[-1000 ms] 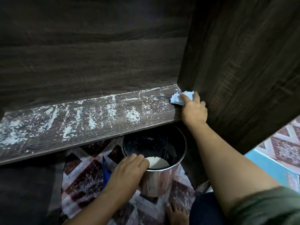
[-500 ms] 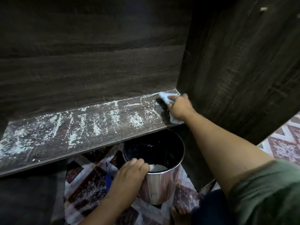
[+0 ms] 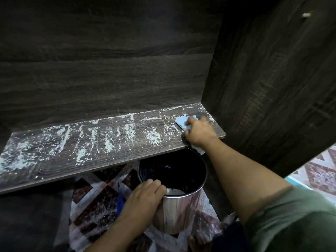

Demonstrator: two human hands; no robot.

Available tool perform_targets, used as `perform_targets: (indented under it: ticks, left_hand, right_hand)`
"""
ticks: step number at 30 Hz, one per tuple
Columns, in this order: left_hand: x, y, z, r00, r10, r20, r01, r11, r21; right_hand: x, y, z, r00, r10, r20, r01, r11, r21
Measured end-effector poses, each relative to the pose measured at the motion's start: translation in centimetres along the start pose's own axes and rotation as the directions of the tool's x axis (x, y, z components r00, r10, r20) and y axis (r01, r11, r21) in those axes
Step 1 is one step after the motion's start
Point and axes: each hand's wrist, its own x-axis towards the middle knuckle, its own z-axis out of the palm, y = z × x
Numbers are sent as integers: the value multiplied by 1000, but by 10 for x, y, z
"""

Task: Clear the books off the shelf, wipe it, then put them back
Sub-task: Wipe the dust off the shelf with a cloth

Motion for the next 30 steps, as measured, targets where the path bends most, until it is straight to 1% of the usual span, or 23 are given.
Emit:
perform_targets:
  ticks: [2,4,5,7,9,10,11,14,17,19,20,22,24,25,26,27,28,30]
  left_hand:
    - [2,1,-1,1000,-7,-22,7,1000,6]
    - [4,1,-4,999,-11,-45,11,1000,13]
    - [4,1,-5,999,-11,-53,12,1000,17]
    - [5,0,-7,999,-13,-50,14,999,32]
    - [8,-2,-10,1000,-17,-23,18,998,52]
    - [9,-2,-11,1000,-18,-11,18,998,56]
    - [10,0,-13,1000,-15,-6,15,998,56]
    - [14,3,-15,1000,6,-12,-5,999,52]
    - [14,-1,-15,1000,4,-3,-4,998,63]
    - [13,-4,-14,1000,-13,15,12,997,71]
    - [13,-5,-14,1000,-18,19,16,997,74]
    - [11,-4,-14,1000,-16,18,14,997,73]
    - [10,-1,-14,1000,-8,22,6,997,71]
    - [9,-1,-14,1000,-9,28,7,997,73]
    - [9,-1,-15,999,-11,31,8,997,71]
    - [8,0,-15,999,-13,36,11,998,63]
    - [8,0,-15,999,-11,31,9,998,60]
    - [6,-2,-16,999,-15,34,14,999,44]
  right_hand:
    - [0,-1,-4,996,-3,-89,12,995,103]
    - [4,1,-11,977,62,-205,-19,978,207]
    - [6,4,-14,968,106,-229,-48,968,245]
    - [9,13,-17,961,192,-200,-133,953,274]
    - [9,22,-17,957,263,-120,-233,947,219]
    - [8,27,-16,958,274,-81,-258,952,165]
    - [8,30,-16,965,259,-44,-254,962,100]
    - [7,31,-15,983,178,45,-174,981,-82]
    - [1,20,-11,990,138,11,-133,971,-197]
    - [-6,6,-6,991,137,7,-132,969,-209]
    - [-9,-1,-5,991,127,27,-120,973,-195]
    - [-9,-14,-5,996,68,63,-62,993,-103]
    - [-7,-23,-10,1000,12,4,-12,997,73]
    - [-5,-25,-11,998,17,-52,-9,988,154]
    - [-3,-24,-11,994,34,-102,-14,982,188]
    - [-2,-22,-9,991,51,-120,-30,985,169]
    - [-2,-19,-7,993,67,-96,-56,993,108]
    - [-3,-12,1,996,85,20,-84,993,-82]
